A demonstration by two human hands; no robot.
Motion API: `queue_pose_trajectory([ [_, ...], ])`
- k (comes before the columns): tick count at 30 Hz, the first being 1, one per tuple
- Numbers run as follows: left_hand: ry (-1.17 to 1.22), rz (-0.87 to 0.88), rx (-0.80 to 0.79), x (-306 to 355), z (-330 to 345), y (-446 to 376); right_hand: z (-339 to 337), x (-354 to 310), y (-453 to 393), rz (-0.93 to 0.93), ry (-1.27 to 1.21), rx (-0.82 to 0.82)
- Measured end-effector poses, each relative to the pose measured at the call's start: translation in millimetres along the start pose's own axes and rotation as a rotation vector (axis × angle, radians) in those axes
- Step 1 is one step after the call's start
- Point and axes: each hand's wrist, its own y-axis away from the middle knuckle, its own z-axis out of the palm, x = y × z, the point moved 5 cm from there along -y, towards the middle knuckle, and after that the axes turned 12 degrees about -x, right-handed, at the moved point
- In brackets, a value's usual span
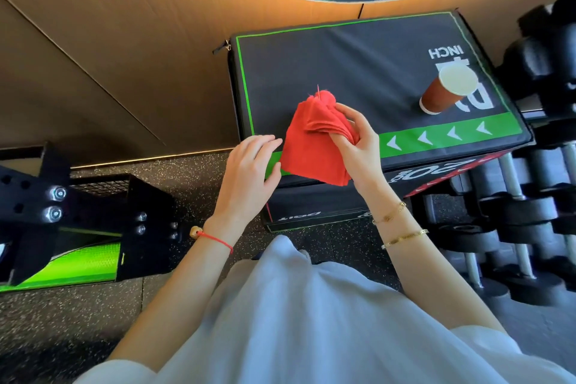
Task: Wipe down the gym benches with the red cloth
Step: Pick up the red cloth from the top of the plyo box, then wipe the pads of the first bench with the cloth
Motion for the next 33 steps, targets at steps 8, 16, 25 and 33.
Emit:
queue_pose_trajectory([
  [8, -0.006, 0.099, -0.008, 32, 4, -8, -32, 3, 35, -0.007, -0.007, 0.068],
  [16, 0.012, 0.229, -0.072, 63, 16, -14, -64, 5, 82, 0.012, -0.049, 0.219],
  [25, 0.052, 0.496, -0.229, 68, 18, -5, -48, 2, 155, 0.026, -0.042, 0.538],
  [33, 0.032, 0.794, -0.464, 73, 19, 42, 12, 11, 262, 0.099, -0.102, 0.890],
])
